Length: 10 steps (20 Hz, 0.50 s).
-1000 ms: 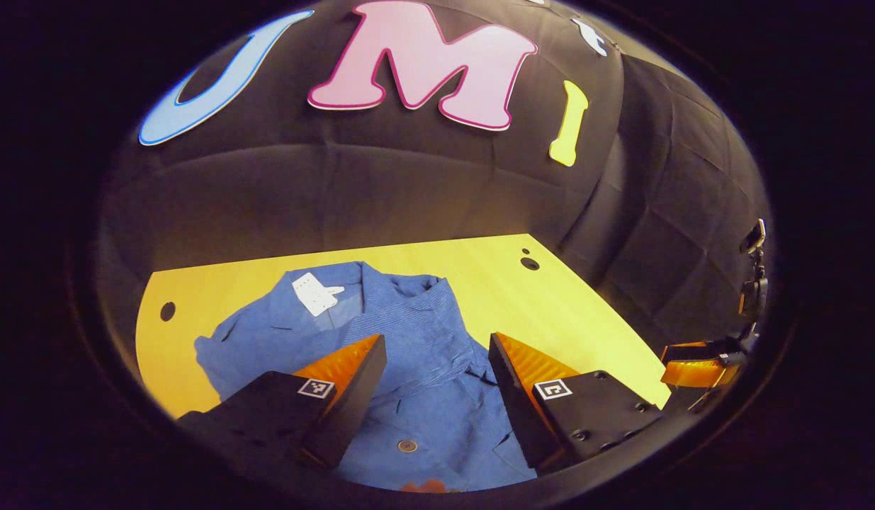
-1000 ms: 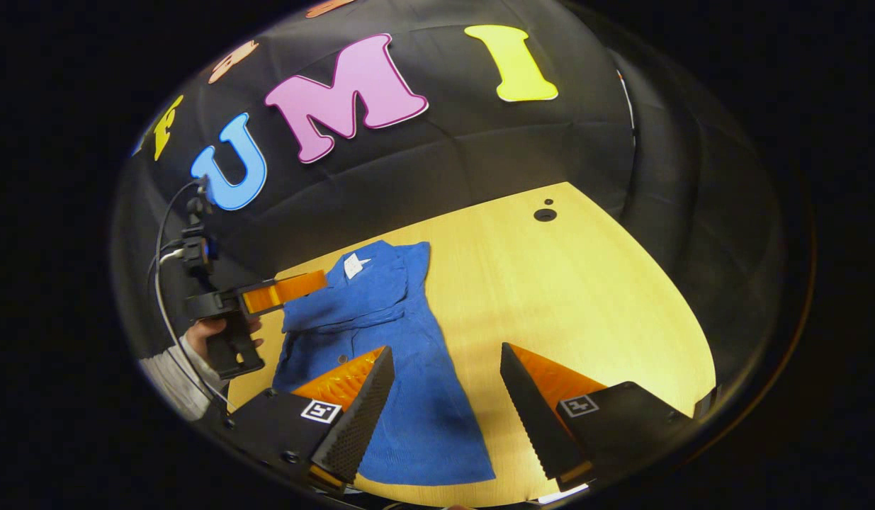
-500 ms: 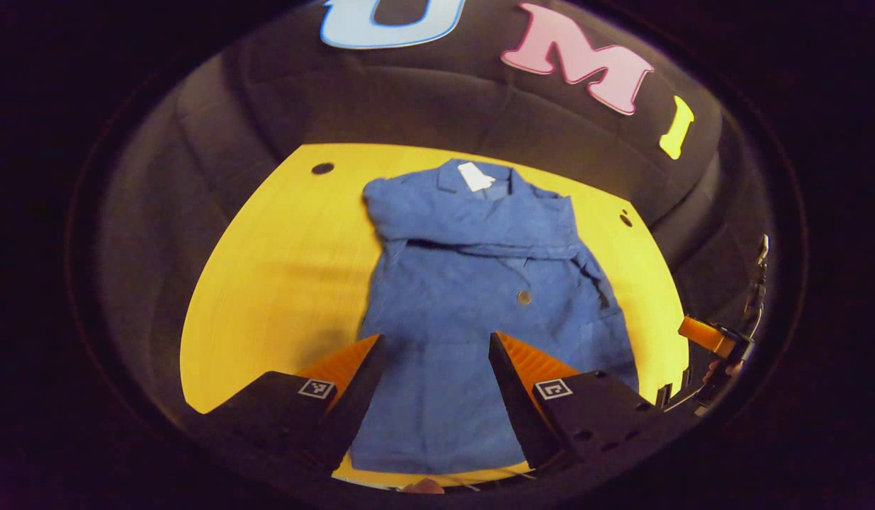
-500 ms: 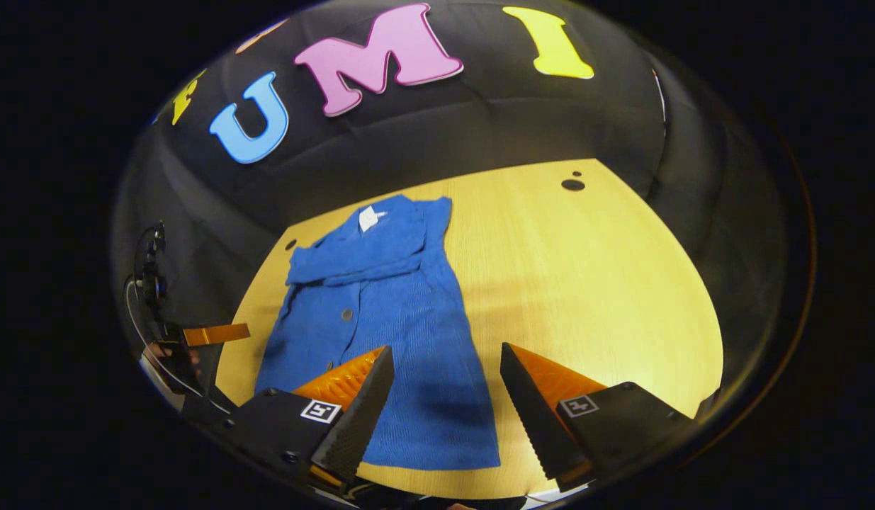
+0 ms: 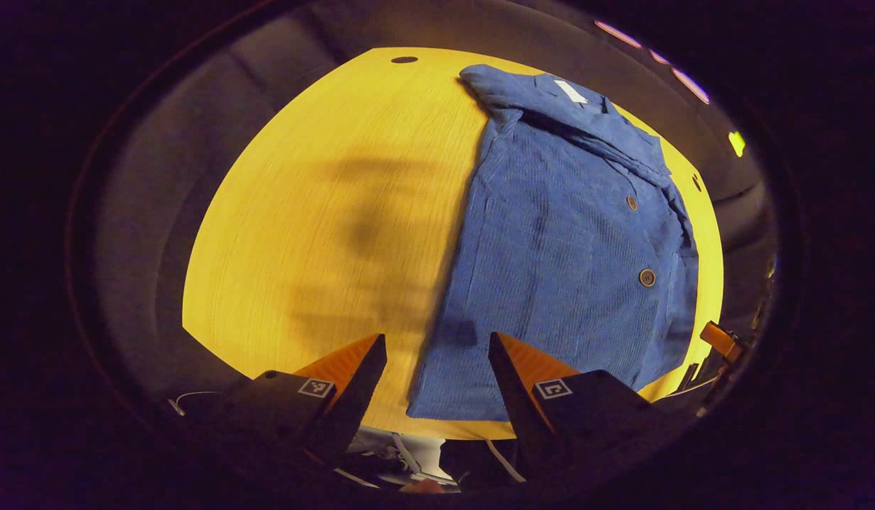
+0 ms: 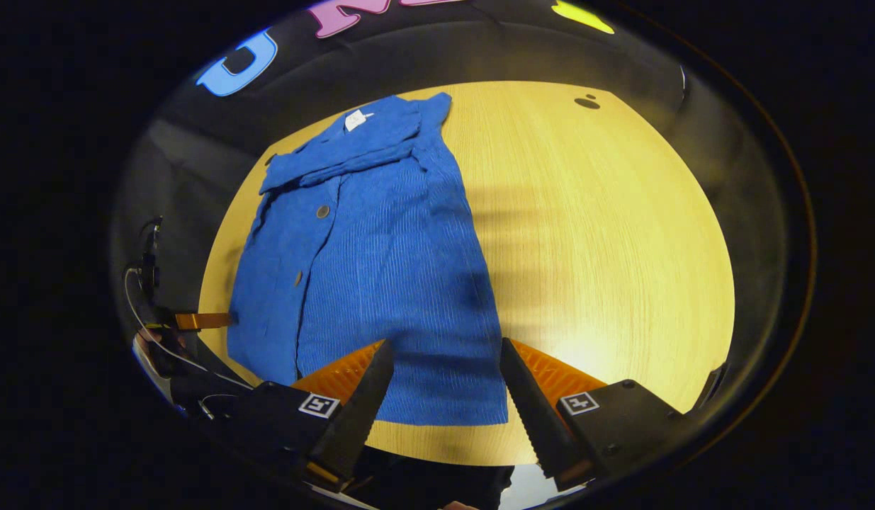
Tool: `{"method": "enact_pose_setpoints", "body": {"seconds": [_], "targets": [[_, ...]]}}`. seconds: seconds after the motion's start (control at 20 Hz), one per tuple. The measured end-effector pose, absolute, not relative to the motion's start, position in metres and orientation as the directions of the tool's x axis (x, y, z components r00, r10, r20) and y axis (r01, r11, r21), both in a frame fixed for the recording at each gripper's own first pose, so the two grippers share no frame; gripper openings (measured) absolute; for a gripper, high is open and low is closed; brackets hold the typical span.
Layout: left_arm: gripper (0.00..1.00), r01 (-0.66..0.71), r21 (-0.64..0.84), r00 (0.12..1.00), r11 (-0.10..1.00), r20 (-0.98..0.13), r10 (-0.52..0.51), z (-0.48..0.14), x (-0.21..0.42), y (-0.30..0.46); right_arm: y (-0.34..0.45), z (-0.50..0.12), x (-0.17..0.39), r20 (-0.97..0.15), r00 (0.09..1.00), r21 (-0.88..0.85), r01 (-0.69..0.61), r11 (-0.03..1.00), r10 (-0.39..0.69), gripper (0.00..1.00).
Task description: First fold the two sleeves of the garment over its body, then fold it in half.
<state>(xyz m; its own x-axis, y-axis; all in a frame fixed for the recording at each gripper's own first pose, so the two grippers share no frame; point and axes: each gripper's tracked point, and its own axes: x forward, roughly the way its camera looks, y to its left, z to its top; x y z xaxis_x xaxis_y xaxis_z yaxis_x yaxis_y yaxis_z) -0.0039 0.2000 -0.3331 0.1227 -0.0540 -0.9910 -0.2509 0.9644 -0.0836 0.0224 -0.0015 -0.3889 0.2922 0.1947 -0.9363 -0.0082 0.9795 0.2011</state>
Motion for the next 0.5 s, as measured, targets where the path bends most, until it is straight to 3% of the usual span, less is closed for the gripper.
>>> {"method": "enact_pose_setpoints", "body": {"seconds": [0.5], "targets": [[0.84,-0.159,-0.033,0.044,0.987,-0.999,-0.027,-0.351,-0.021,0.191,-0.016,-0.417,-0.005,-0.974,0.194,0.121,-0.006,0.993,0.120,0.97]]}}
